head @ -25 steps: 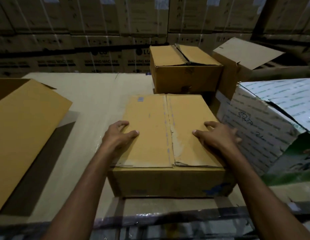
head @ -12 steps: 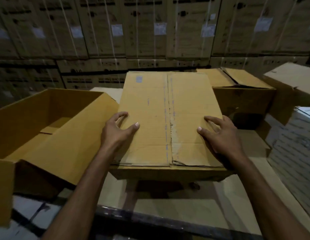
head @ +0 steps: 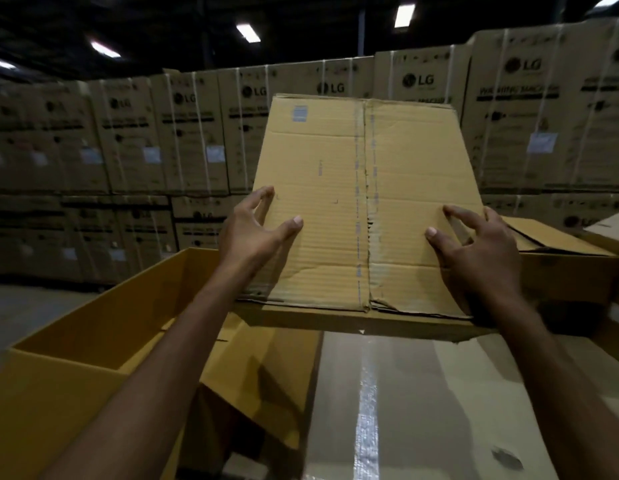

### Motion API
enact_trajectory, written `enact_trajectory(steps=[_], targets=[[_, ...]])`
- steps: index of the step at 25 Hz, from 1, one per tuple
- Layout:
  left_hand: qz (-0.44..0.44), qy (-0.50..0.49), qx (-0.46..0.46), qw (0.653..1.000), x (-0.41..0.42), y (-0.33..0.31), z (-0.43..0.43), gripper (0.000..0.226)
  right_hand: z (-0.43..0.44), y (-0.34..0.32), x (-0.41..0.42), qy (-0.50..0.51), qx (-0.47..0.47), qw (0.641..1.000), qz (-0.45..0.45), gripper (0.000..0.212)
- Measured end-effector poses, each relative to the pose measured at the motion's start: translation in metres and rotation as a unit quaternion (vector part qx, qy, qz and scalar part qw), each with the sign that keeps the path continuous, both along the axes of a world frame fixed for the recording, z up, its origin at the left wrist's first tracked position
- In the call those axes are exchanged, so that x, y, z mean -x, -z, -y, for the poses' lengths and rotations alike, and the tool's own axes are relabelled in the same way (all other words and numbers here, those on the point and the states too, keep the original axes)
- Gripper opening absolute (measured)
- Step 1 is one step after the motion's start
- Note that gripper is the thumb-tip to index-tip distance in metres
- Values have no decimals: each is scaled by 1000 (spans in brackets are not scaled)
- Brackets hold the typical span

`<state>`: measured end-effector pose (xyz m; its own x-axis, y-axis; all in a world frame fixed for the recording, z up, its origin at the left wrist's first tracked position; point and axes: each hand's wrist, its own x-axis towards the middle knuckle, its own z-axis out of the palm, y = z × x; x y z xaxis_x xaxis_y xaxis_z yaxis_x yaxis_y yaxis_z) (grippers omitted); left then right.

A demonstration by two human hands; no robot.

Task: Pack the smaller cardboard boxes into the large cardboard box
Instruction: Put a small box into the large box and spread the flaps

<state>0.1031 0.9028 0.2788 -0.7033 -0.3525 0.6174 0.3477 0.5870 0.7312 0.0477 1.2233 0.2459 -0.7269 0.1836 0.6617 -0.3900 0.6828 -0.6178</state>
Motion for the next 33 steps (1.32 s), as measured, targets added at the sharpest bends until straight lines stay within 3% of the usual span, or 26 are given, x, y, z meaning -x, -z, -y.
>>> enact_trajectory(steps=[7, 13, 22, 26, 33], targets=[[-55, -43, 22, 997, -7, -45, 112, 73, 112, -44, 10, -43, 22, 998, -41, 55], [-77, -95, 37, 992, 19, -30, 209, 69, 222, -34, 57, -77, 36, 995, -58, 54], [54, -190, 26, 980, 65, -35, 361, 71, 383, -22, 110, -126, 37, 991, 35, 60], [114, -185, 47, 975, 84, -22, 411, 72, 431, -2, 116, -115, 16, 988, 105, 63], [239, -106, 88, 961, 113, 64, 465, 72, 473, 66, 103, -18, -24, 972, 232, 70]])
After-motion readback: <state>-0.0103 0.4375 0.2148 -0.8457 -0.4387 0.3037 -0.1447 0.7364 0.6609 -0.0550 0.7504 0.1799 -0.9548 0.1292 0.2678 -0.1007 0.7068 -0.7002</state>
